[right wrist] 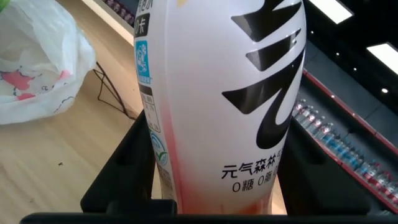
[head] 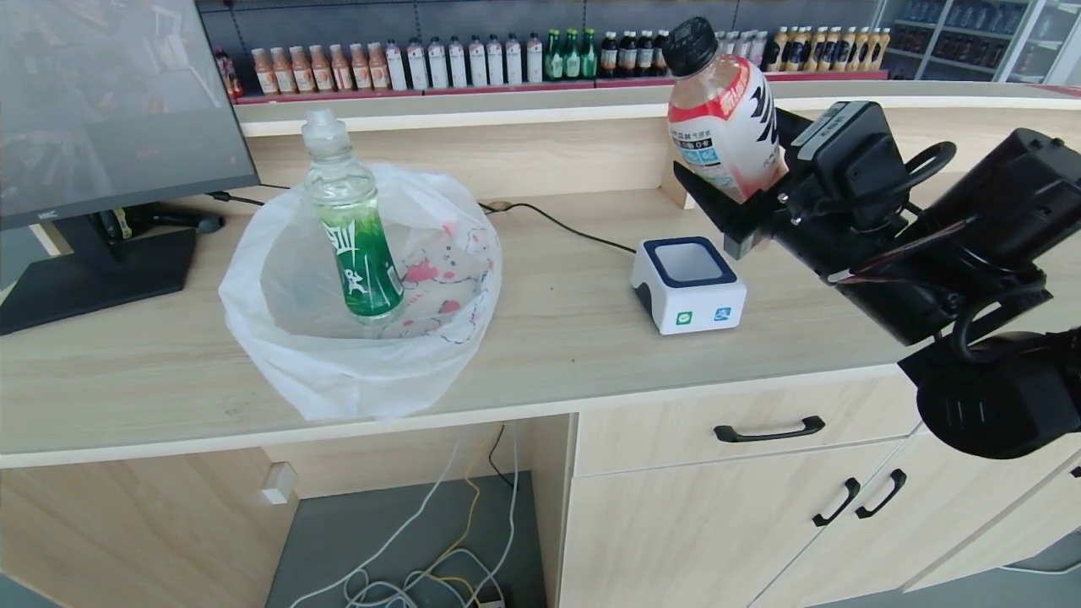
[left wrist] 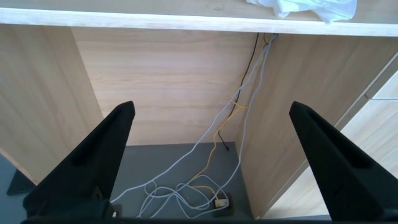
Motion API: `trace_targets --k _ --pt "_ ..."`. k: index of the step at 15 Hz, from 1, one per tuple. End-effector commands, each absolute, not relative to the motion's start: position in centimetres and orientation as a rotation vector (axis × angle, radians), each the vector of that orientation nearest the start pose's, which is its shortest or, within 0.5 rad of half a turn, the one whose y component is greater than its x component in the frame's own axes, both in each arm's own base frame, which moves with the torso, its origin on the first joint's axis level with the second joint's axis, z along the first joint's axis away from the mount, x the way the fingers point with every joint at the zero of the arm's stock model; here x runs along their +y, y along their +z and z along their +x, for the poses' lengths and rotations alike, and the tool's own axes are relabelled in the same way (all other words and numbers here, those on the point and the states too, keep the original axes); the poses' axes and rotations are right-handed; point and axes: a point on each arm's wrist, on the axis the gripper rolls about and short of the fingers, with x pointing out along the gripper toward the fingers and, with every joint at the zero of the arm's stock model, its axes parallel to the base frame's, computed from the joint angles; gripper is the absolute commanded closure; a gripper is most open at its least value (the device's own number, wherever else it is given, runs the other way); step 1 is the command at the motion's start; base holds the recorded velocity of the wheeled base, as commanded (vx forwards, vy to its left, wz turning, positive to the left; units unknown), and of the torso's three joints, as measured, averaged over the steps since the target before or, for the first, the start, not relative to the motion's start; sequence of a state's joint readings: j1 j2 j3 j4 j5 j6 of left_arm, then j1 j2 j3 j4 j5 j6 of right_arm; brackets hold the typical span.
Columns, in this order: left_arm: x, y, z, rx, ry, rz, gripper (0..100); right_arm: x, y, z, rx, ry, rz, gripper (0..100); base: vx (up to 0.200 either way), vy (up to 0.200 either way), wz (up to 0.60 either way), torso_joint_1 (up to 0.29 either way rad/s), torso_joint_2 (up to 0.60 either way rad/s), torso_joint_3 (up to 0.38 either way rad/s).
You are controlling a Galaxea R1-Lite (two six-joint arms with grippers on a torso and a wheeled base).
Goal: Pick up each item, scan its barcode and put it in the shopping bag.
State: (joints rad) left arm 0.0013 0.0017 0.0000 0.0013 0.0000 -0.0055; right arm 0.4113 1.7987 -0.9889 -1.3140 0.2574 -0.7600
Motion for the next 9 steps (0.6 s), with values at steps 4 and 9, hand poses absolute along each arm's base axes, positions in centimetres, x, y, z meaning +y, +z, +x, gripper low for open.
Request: trace_targets --k 4,9 --pt "0.0 7.5 -2.3 0.003 0.002 -0.006 0 14.8 25.9 32.8 -0.772 0.461 -0.735 100 0.000 0.000 0.00 0.000 0.00 0.000" --pt "0.0 7.5 -2.3 0.003 0.002 -0.006 0 14.5 24.9 34.0 -0.807 0.505 -0.831 100 0.000 0.000 0.00 0.000 0.00 0.000"
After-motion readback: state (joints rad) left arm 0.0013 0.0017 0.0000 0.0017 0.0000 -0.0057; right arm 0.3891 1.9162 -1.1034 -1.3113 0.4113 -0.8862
